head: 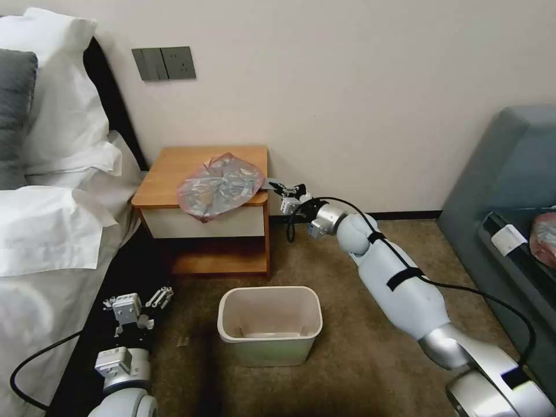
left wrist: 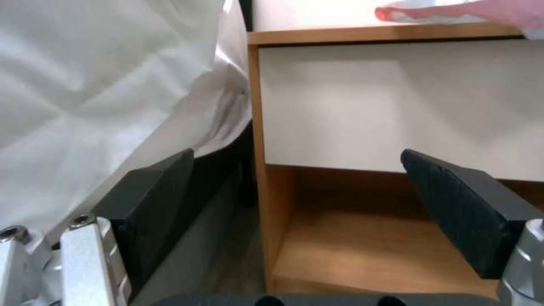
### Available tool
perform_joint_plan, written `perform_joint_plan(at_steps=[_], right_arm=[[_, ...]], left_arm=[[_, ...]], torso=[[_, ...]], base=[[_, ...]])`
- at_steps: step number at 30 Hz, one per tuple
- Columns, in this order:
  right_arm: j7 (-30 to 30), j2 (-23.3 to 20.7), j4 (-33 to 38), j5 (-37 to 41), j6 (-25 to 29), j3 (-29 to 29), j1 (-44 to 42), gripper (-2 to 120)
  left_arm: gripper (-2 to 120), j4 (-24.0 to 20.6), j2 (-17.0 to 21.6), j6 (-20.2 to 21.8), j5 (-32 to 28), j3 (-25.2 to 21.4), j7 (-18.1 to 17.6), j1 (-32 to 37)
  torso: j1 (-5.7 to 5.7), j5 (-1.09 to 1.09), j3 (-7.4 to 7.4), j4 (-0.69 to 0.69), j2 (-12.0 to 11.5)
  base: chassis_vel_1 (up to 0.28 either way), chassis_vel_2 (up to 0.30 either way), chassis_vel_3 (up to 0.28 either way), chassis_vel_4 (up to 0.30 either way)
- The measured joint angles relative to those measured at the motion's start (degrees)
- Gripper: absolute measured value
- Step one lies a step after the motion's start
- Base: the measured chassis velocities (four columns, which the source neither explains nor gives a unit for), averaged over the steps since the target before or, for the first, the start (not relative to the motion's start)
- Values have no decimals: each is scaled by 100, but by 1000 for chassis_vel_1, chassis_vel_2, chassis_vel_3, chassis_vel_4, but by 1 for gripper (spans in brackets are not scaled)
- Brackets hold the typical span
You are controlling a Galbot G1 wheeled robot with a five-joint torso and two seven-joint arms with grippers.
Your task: Pick up the garbage bag from the table and place it over the trash can.
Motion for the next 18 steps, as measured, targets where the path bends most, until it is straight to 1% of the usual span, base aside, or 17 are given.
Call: perform_joint_plan(at_steps=[3, 4, 7, 9, 11, 12, 15, 16, 18], right_arm=[[-80, -206, 572, 259, -285, 25, -371, 0], [-80, -206, 572, 259, -285, 25, -371, 0], [-195, -394, 1193, 436, -498, 130, -918, 0], [-216, -435, 1309, 477, -530, 155, -1057, 0], [-282, -547, 1625, 622, -611, 216, -1493, 0], [-282, -547, 1625, 622, -611, 216, -1493, 0], [-356, -639, 1891, 679, -637, 282, -1956, 0], [-356, -639, 1891, 679, -637, 282, -1956, 0], [-369, -722, 2066, 746, -677, 255, -2256, 0]], left_arm=[[93, 2, -41, 15, 1, 39, 2, -19], [93, 2, -41, 15, 1, 39, 2, -19], [93, -4, -35, 16, -5, 42, 2, -12], [93, -21, -30, 16, -21, 37, 2, -10], [93, -165, -37, 61, -112, -16, 20, -23], [93, -165, -37, 61, -112, -16, 20, -23], [93, -482, -43, 205, -237, -63, 33, -20], [93, -482, -43, 205, -237, -63, 33, -20], [93, -664, -31, 282, -271, -88, 38, -20]], torso=[[0, 0, 0, 0, 0], [0, 0, 0, 0, 0], [0, -1, -1, 0, 0], [0, -1, 0, 0, 0], [0, 0, -1, 0, 0], [0, 0, -1, 0, 0], [-1, -1, -1, 0, 0], [-1, -1, -1, 0, 0], [0, 0, -1, 0, 0]], base=[[0, 0, 0, 0], [0, 0, 0, 0], [0, 0, 0, 0], [0, 0, 0, 0], [0, 0, 0, 0], [0, 0, 0, 0], [0, 0, 0, 0], [0, 0, 0, 0], [0, 0, 0, 0]])
